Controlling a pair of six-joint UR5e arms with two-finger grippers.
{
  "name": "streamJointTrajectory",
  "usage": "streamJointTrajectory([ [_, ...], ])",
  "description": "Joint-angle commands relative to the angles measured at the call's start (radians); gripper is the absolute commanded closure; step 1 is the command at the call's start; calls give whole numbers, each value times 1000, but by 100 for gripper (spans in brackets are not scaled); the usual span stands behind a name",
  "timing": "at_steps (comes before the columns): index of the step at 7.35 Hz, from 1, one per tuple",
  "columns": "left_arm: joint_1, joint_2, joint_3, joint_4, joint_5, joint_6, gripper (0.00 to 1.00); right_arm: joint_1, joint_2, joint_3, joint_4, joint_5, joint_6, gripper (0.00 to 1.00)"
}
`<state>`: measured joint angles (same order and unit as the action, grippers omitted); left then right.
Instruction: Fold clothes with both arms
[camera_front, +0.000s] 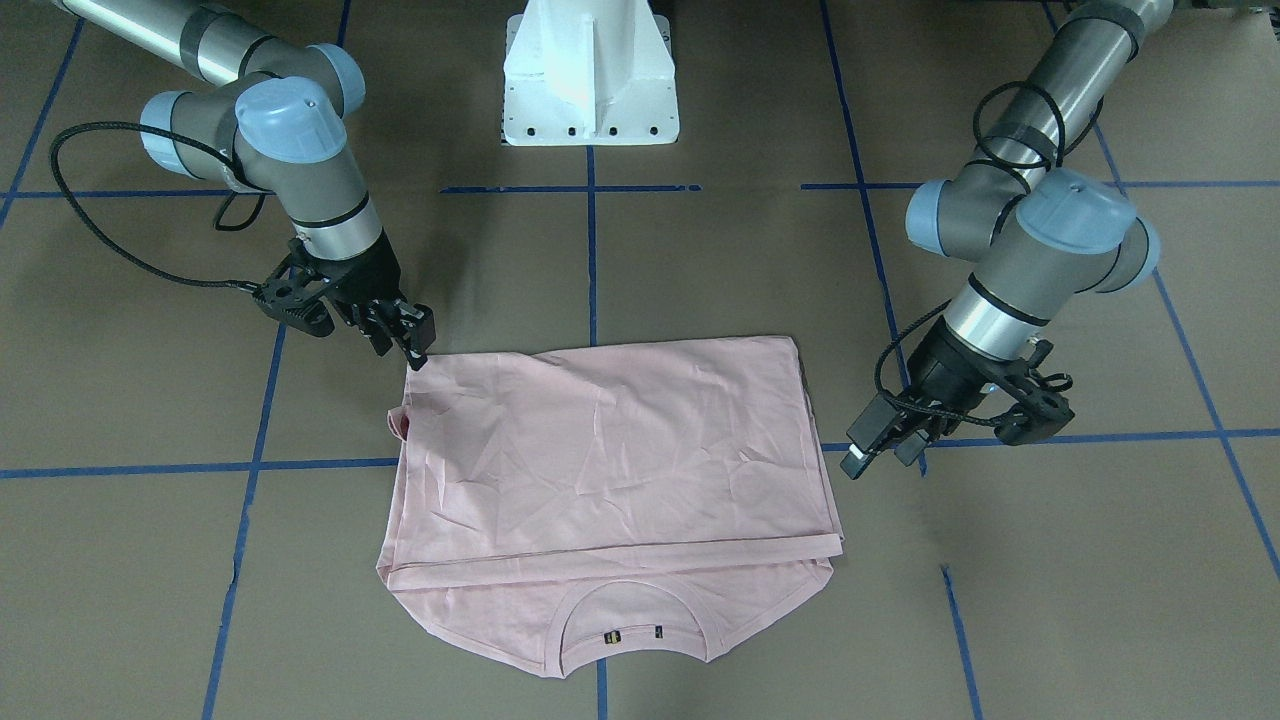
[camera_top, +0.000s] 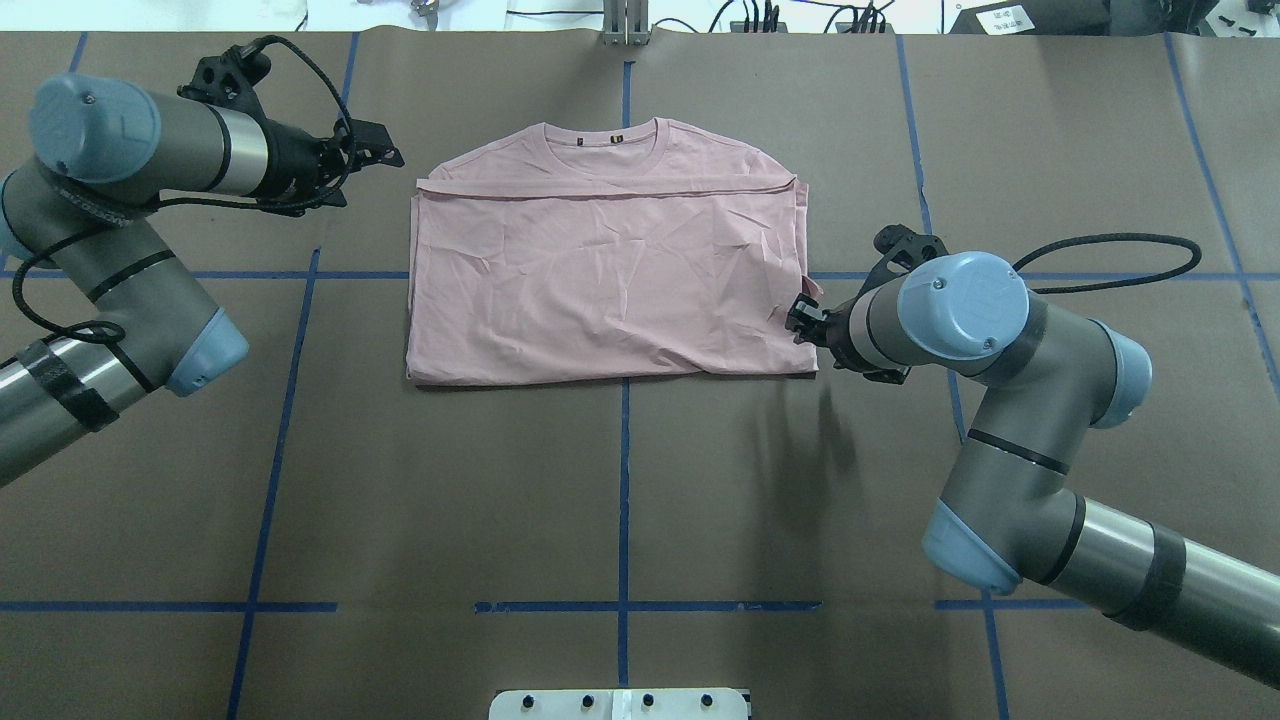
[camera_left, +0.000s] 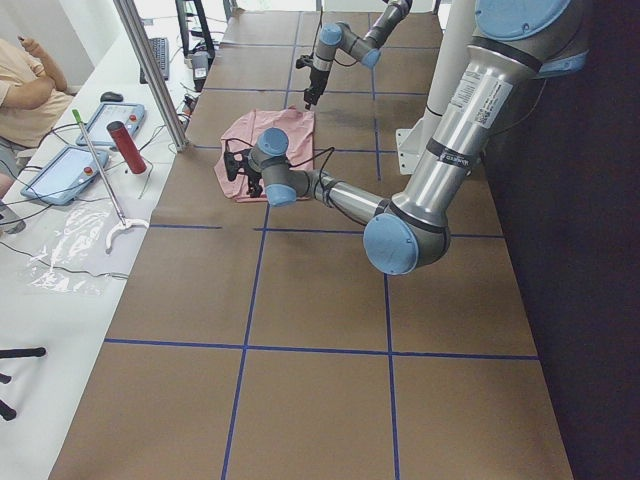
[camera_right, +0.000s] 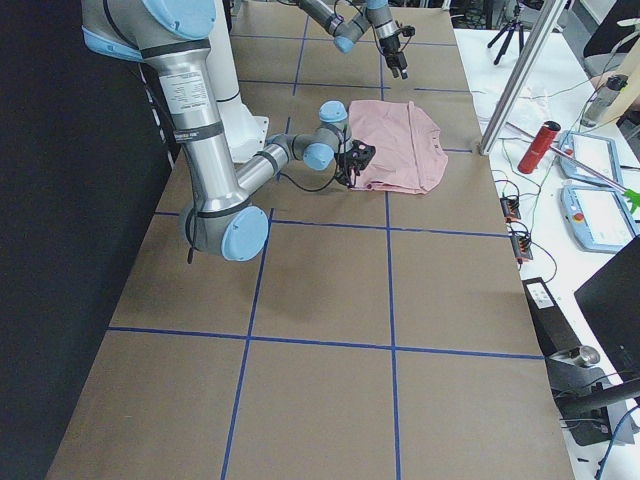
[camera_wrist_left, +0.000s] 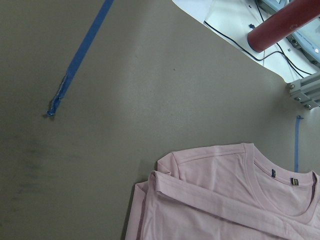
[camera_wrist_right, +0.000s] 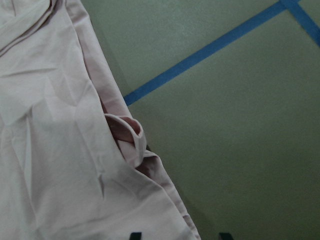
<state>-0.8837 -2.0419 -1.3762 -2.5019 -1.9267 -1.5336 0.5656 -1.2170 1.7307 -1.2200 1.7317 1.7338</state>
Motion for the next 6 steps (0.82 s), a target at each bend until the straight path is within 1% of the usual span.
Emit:
streamJointTrajectory([
  [1, 0, 2, 8, -2, 0, 1, 0, -16, 10, -16, -1, 0, 0, 39],
  [3, 2, 3, 9, -2, 0, 0, 0, -20, 23, -46, -4, -1, 0, 39],
  [4, 2, 3, 9, -2, 0, 0, 0, -21, 25, -46, -7, -1, 1, 48],
  [5, 2, 2, 6, -2, 0, 0, 0, -20, 25, -46, -7, -1, 1, 77],
  [6, 2, 2, 3, -3, 0, 0, 0, -21, 24, -48, -6, -1, 1, 99],
])
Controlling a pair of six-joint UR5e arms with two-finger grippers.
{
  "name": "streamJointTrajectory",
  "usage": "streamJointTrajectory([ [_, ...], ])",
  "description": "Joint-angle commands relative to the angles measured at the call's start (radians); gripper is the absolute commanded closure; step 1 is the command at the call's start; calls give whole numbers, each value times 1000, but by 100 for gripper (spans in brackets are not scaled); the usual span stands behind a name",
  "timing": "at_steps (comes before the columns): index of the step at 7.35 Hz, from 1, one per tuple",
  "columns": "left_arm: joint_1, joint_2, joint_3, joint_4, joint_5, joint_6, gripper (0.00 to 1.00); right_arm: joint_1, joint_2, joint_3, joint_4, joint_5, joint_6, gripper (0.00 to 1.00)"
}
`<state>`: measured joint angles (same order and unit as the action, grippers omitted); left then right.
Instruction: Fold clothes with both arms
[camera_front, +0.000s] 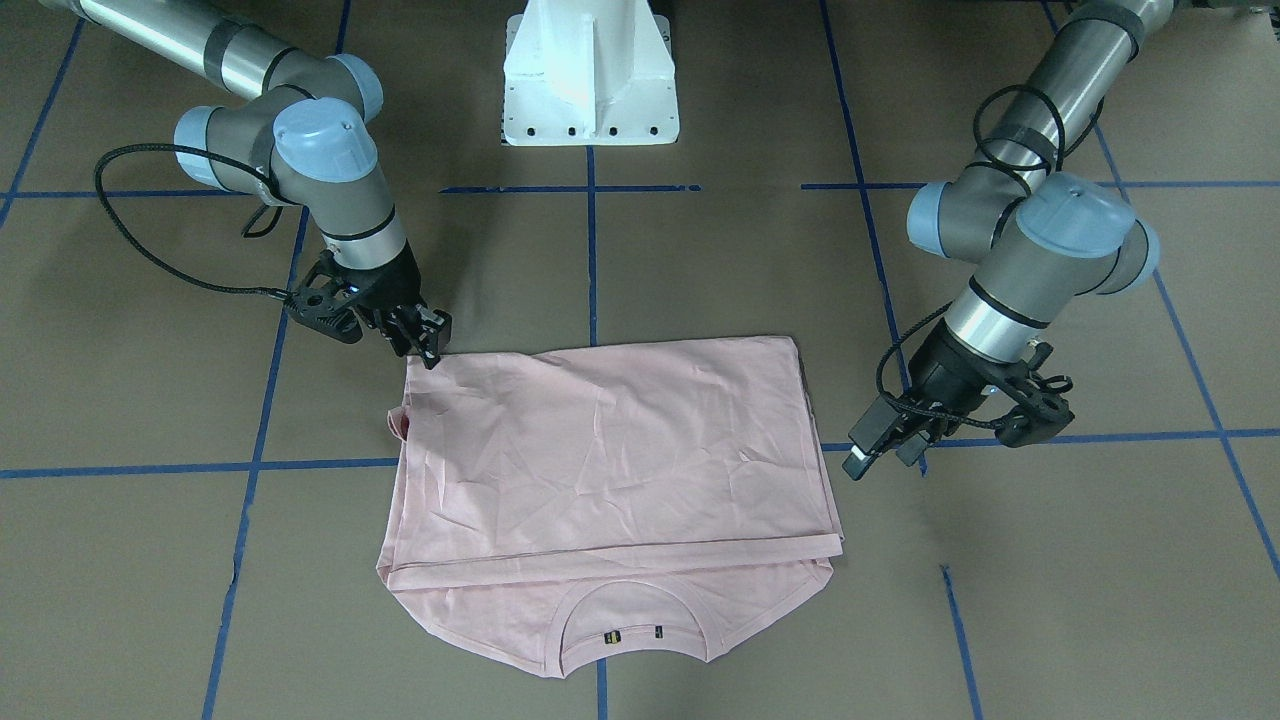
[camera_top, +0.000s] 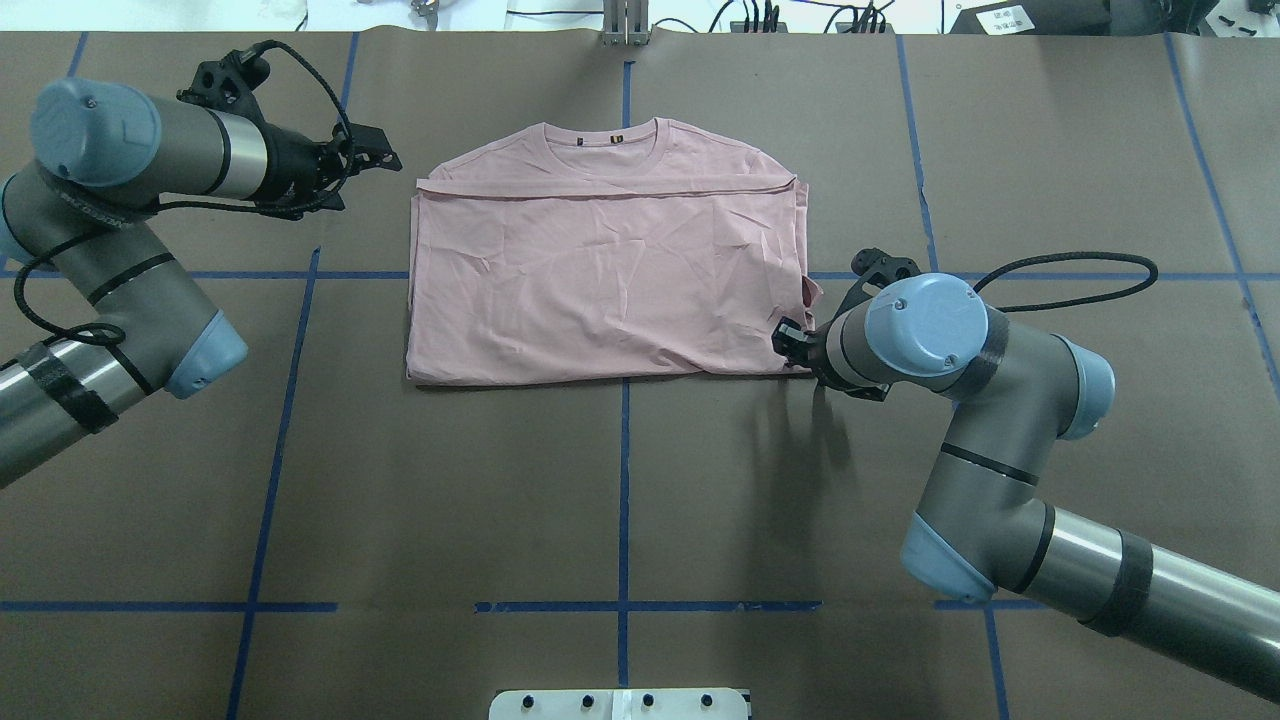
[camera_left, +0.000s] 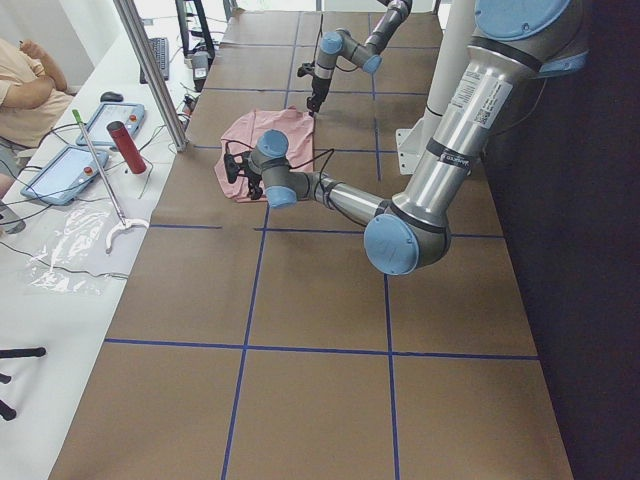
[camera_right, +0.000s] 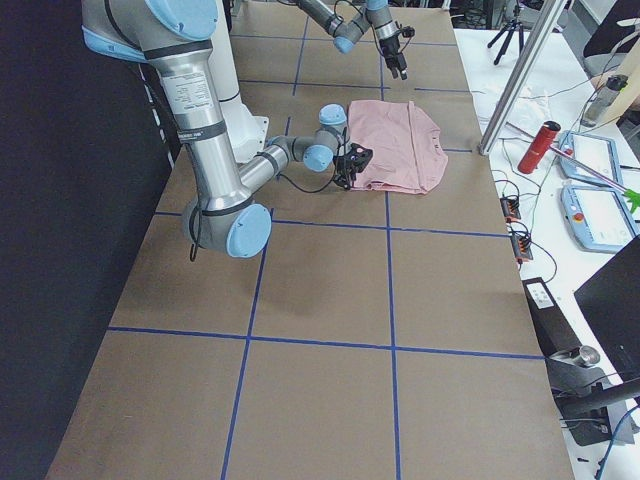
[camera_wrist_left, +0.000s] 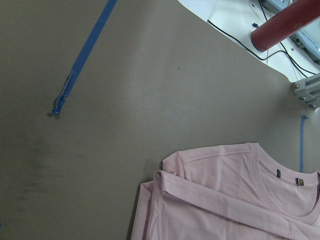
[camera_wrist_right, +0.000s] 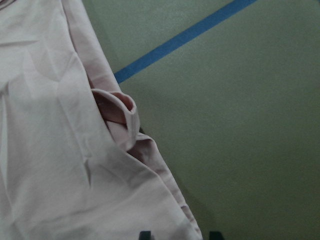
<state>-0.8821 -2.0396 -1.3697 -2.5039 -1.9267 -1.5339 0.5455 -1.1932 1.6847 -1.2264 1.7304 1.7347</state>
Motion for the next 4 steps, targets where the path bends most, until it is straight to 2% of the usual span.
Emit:
streamJointTrajectory([
  [1, 0, 1, -6, -1, 0, 0, 0, -1, 0, -3, -1, 1, 0, 100],
  [4, 0, 1, -14, -1, 0, 1, 0, 7, -23, 45, -1, 2, 0, 100],
])
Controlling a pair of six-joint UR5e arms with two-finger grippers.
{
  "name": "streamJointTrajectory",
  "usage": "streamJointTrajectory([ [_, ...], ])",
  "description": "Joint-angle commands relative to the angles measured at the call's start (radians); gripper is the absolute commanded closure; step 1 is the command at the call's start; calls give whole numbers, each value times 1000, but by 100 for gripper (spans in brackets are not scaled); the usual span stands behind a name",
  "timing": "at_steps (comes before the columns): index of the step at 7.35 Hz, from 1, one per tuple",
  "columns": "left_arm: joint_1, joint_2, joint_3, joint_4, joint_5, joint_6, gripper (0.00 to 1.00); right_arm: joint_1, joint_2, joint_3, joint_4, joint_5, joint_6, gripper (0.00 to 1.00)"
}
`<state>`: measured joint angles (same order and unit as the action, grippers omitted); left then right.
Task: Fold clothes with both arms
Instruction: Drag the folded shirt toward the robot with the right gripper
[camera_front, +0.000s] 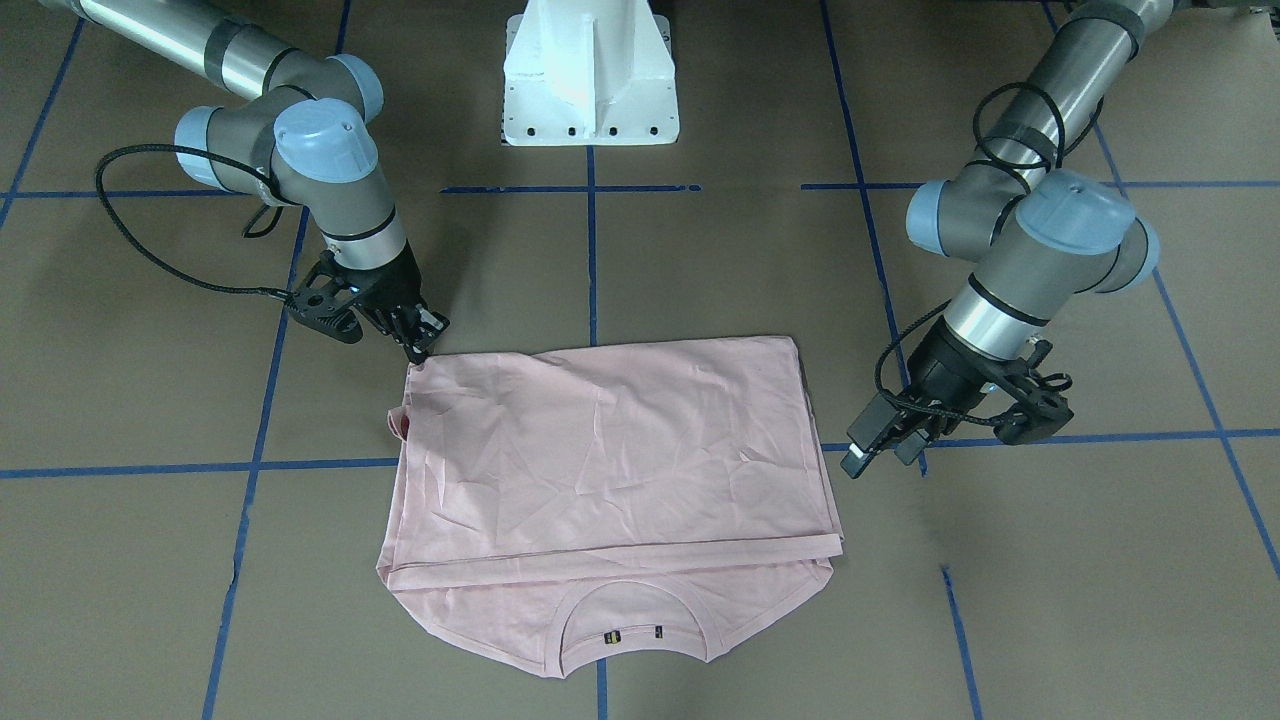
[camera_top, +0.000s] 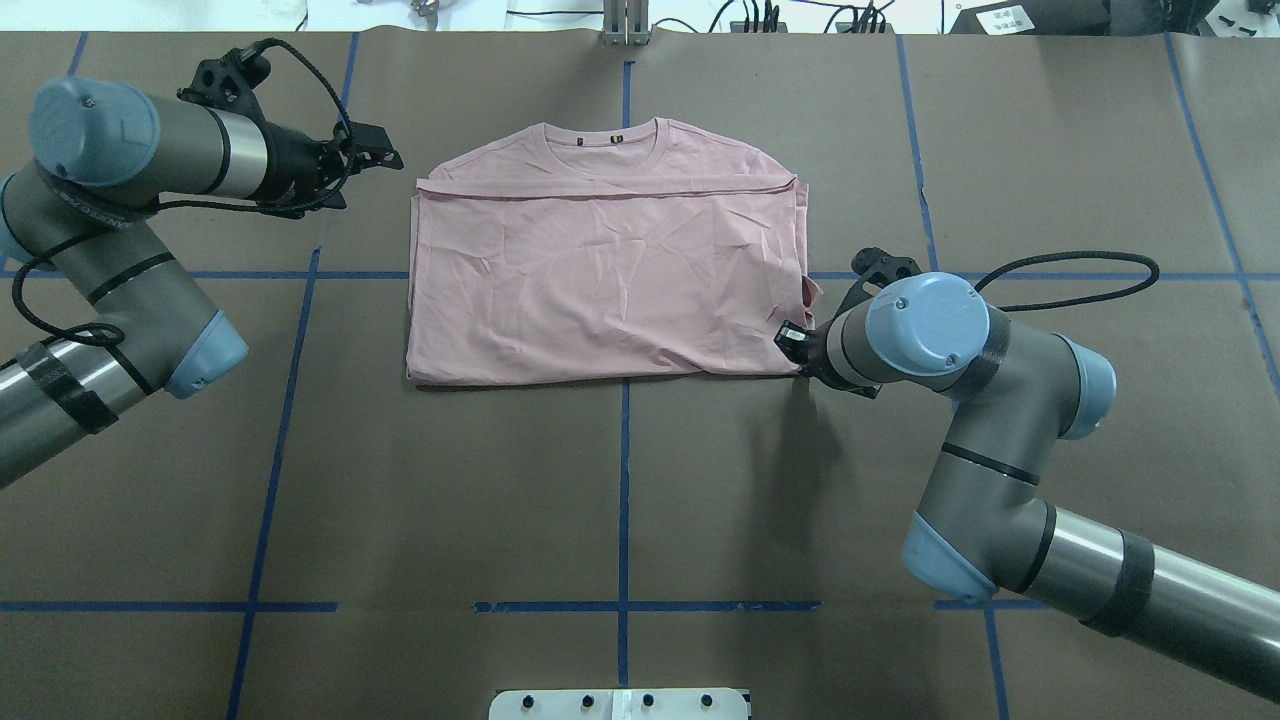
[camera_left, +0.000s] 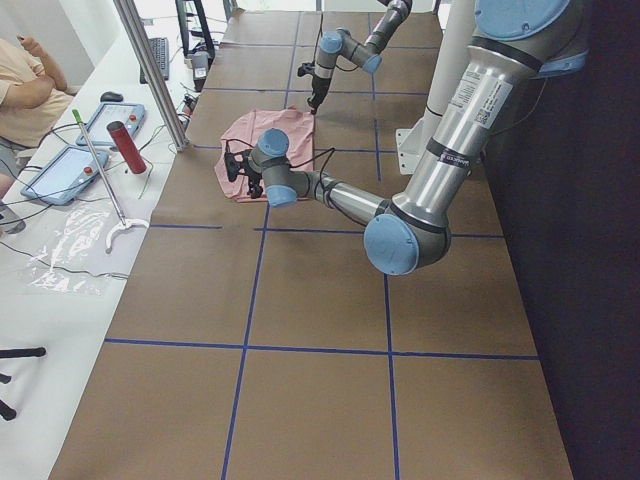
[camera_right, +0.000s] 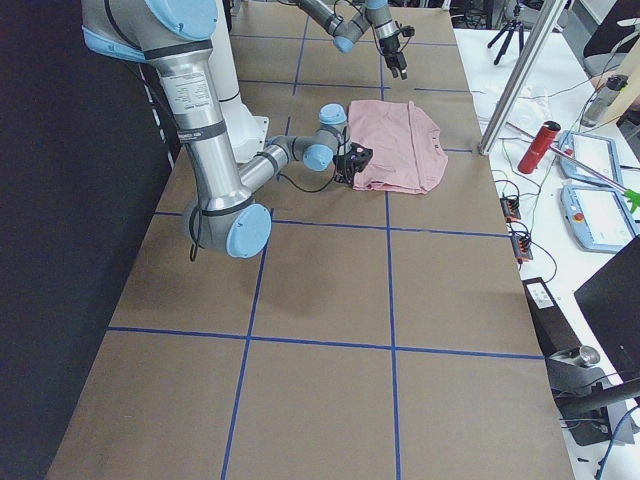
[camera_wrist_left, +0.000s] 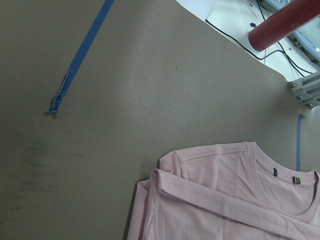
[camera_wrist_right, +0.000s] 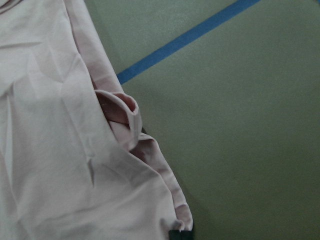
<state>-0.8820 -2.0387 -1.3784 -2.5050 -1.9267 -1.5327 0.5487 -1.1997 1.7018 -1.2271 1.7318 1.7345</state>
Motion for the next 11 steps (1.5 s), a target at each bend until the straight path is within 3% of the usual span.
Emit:
streamJointTrajectory([
  [1, 0, 0, -31, 1, -2, -1, 0, -6, -88, 142, -9, 14, 5, 100],
  [3, 0, 0, -45, 2, -2, -3, 0, -100, -207, 400, -127, 23, 35, 100],
  [5, 0, 8, -91, 2, -3, -30, 0, -272, -312, 613, -247, 28, 135, 100],
  [6, 5, 18, -135, 3, -23, -91, 0, -402, -389, 704, -255, 28, 190, 100],
  [7, 6, 31, -171, 11, -64, -125, 0, -505, -400, 719, -255, 26, 218, 100],
  [8, 36, 37, -197, 17, -78, -142, 0, -547, -393, 717, -255, 8, 227, 1],
  [10, 142, 125, -385, 143, -69, -202, 0, -529, -386, 723, -255, 3, 232, 0],
  [11, 228, 156, -518, 310, -52, -242, 0, -470, -335, 726, -249, -9, 238, 0],
])
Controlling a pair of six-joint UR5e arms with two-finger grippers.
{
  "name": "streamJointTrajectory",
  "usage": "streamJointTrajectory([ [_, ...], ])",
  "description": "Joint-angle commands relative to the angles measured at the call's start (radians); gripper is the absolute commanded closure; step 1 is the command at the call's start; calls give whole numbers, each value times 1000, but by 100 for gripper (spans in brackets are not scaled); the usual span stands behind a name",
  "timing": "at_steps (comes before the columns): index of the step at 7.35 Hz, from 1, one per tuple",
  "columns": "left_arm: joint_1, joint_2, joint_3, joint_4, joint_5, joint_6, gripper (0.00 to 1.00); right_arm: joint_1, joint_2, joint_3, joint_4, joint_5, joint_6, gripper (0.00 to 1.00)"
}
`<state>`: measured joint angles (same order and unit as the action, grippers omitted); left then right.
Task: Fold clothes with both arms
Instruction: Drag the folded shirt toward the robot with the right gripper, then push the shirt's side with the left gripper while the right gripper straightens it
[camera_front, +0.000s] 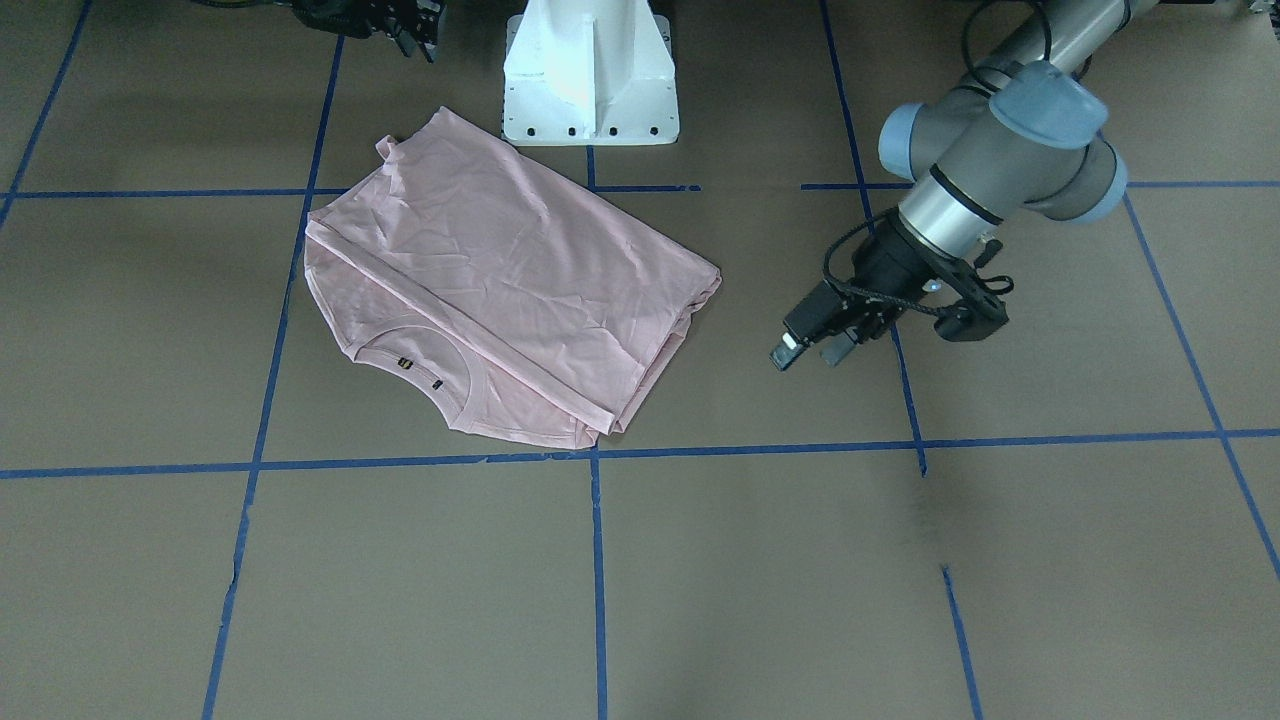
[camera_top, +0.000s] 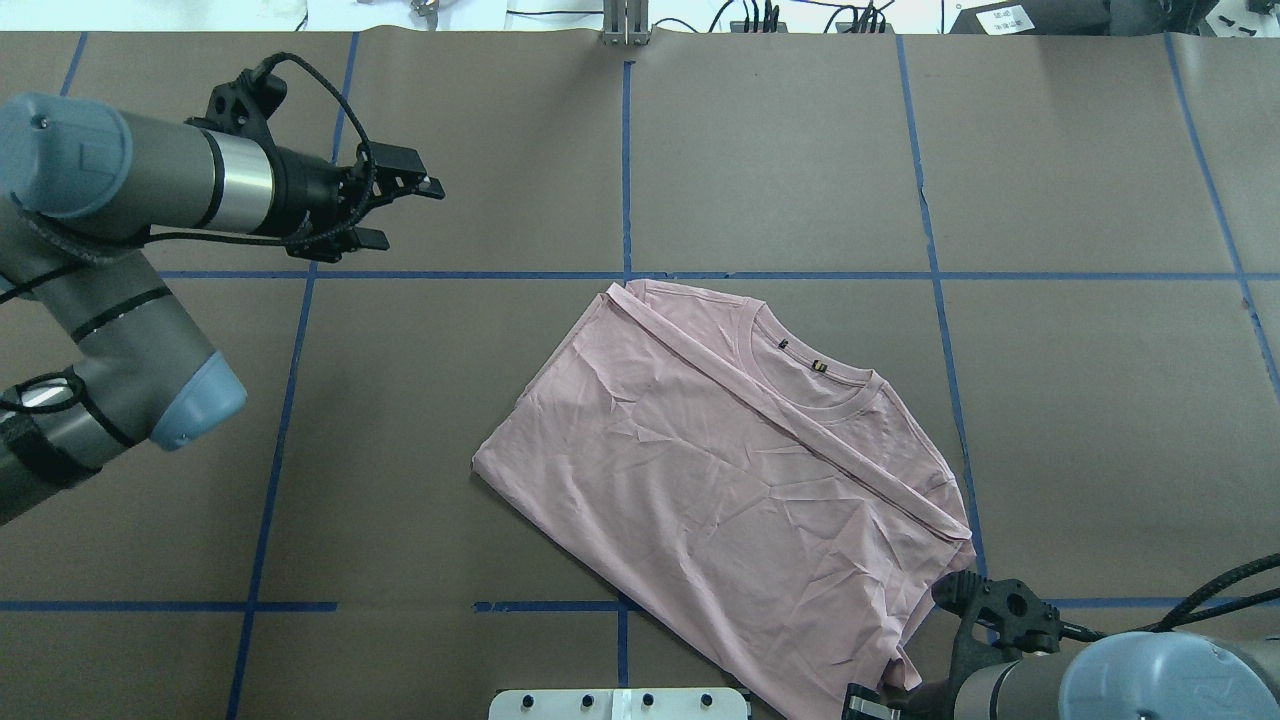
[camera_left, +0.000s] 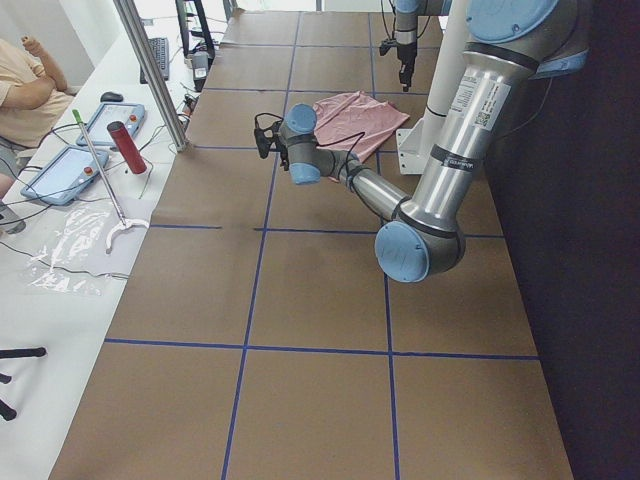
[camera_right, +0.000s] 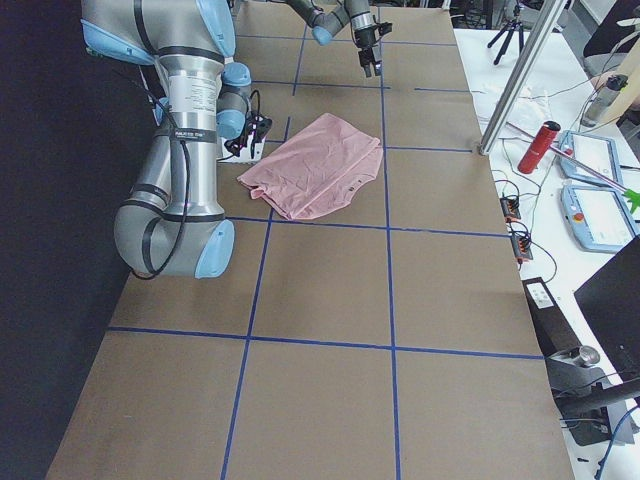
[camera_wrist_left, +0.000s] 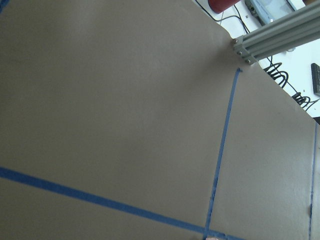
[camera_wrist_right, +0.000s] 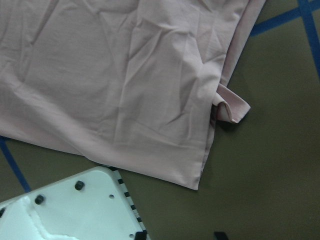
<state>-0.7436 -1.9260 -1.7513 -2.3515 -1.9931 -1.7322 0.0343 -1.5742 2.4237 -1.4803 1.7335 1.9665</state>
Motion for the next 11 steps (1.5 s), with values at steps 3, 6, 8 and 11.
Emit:
streamJointTrajectory([
  [3, 283, 32, -189, 420, 199, -49, 29, 122, 152, -15, 6, -239, 54, 0],
  [6, 351, -62, -102, 593, 247, -44, 35, 208, 154, -78, 11, -238, 38, 0],
  [8, 356, -100, -44, 598, 269, -44, 35, 211, 154, -110, 53, -239, 38, 0],
  [11, 360, -102, -31, 598, 269, -44, 52, 211, 154, -110, 54, -239, 38, 0],
])
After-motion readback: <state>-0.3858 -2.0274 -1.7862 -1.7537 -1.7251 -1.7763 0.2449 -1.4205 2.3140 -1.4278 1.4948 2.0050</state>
